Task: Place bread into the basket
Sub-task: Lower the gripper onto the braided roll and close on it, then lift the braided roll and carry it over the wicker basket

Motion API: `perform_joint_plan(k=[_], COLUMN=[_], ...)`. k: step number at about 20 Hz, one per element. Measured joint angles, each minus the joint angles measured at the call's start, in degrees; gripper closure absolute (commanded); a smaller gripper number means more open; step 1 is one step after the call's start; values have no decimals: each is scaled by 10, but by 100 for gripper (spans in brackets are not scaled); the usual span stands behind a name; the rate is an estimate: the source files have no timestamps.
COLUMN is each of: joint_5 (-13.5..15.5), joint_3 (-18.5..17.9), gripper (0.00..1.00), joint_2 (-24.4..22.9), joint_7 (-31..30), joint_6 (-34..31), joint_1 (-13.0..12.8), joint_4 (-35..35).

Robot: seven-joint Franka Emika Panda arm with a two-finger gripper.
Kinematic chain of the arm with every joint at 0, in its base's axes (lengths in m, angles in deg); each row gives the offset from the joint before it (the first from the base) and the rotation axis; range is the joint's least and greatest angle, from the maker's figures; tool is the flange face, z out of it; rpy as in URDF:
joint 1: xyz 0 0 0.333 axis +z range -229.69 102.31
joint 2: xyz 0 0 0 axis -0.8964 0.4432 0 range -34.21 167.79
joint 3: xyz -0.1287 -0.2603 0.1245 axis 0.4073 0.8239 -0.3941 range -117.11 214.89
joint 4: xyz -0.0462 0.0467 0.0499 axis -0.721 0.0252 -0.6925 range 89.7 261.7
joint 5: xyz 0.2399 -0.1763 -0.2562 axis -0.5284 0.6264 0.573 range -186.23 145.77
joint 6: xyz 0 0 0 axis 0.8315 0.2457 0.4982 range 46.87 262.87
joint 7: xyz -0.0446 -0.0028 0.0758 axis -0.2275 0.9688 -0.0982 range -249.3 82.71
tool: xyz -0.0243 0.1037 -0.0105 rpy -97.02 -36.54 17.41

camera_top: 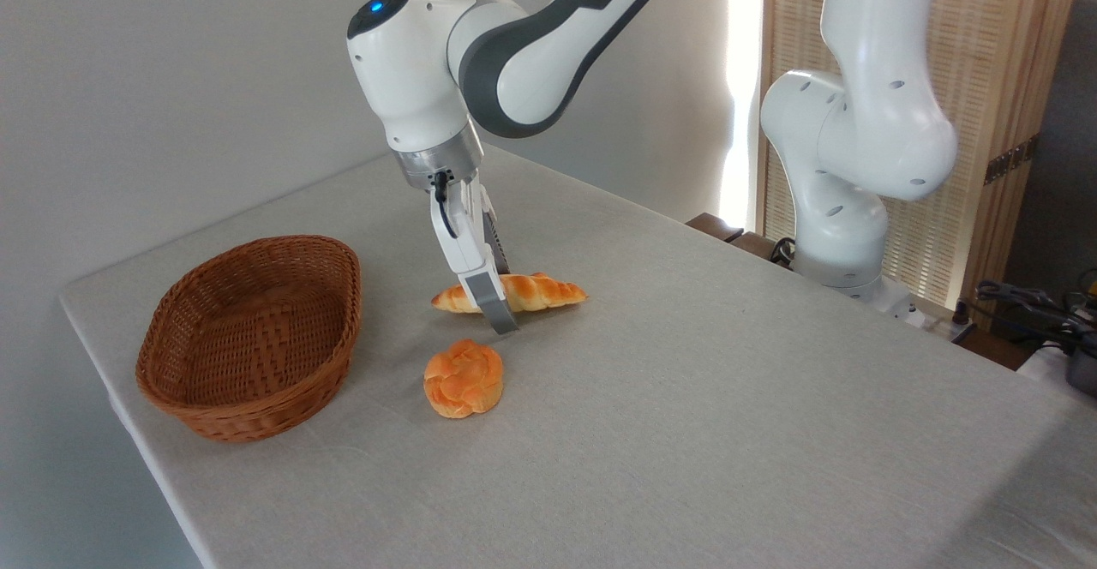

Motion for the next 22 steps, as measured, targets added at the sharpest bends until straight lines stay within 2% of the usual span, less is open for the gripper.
perform_joint_plan(k=[2,13,17,19,22], joint_5=[0,0,0,0,0], joint_3=[0,0,0,0,0], gripper=[35,39,50,60,61], joint_2=[0,0,0,0,0], joint_7=[0,0,0,0,0], joint_6=[0,0,0,0,0], joint_1=[-1,-1,-1,-1,-1], joint_4=[0,1,1,1,1])
